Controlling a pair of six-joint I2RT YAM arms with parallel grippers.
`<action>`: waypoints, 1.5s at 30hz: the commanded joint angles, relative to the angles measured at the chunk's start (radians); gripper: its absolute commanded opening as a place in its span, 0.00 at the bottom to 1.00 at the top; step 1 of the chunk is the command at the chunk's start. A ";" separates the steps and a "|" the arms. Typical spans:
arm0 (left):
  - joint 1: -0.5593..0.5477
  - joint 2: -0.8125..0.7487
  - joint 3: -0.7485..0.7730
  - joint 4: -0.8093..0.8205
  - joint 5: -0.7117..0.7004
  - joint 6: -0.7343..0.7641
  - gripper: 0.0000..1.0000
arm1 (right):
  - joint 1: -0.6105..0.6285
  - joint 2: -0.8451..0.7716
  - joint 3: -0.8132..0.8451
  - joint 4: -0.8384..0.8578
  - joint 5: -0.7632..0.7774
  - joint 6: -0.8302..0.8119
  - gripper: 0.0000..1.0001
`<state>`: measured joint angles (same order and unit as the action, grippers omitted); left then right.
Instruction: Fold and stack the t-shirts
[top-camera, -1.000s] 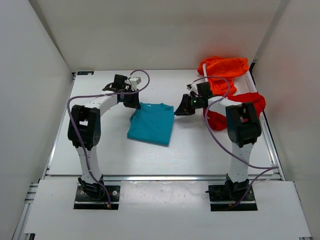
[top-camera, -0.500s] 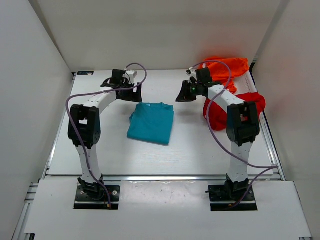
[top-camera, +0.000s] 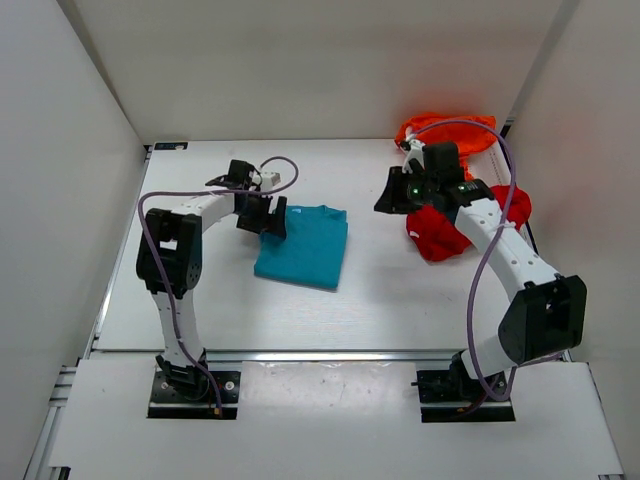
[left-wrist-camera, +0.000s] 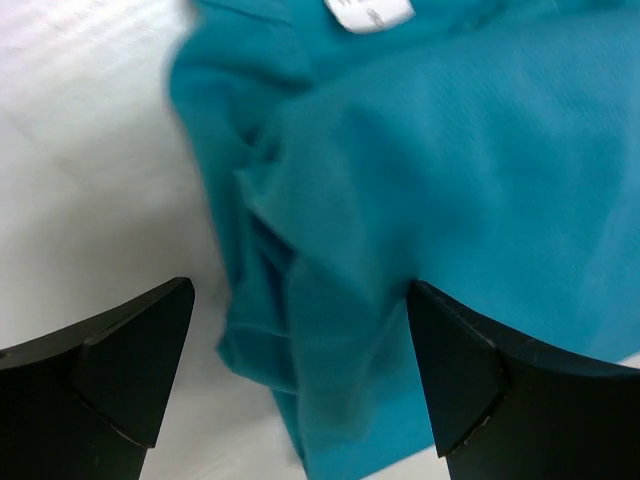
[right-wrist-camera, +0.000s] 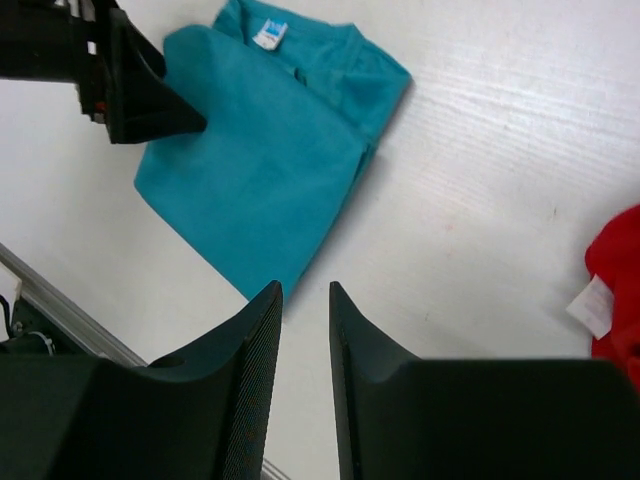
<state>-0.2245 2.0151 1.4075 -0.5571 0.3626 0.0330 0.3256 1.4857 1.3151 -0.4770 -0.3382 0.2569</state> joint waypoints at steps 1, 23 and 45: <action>-0.047 -0.042 -0.053 0.000 0.007 0.018 0.98 | 0.006 -0.016 -0.005 -0.067 0.041 -0.001 0.30; 0.175 0.140 0.318 -0.105 -0.094 -0.035 0.00 | -0.135 -0.090 0.002 0.014 0.001 -0.093 0.30; 0.450 0.645 1.170 -0.136 -0.485 0.327 0.00 | -0.069 0.189 0.232 -0.052 -0.073 -0.128 0.30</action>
<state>0.1852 2.6831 2.5423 -0.7185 -0.0689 0.3328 0.2394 1.6463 1.4570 -0.4923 -0.4004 0.1455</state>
